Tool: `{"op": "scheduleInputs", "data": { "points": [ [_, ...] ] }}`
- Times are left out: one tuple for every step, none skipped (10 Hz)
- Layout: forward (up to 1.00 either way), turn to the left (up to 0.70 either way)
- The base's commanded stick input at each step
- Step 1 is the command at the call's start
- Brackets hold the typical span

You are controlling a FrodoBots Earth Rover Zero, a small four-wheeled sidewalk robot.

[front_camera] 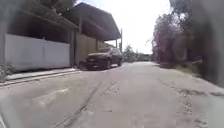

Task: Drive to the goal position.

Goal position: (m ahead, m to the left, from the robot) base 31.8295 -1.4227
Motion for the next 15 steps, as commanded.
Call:
{"op": "scheduleInputs", "data": {
  "points": [
    [1.00,-0.36],
    [1.00,-0.36],
    [1.00,-0.36],
    [1.00,-0.36],
    [1.00,-0.36],
    [1.00,-0.36],
    [1.00,-0.36],
    [1.00,-0.36],
    [1.00,-0.36],
    [1.00,-0.36],
    [1.00,-0.21],
    [1.00,0.04],
    [1.00,0.04],
    [1.00,0.04],
    [1.00,0.04]
  ]
}}
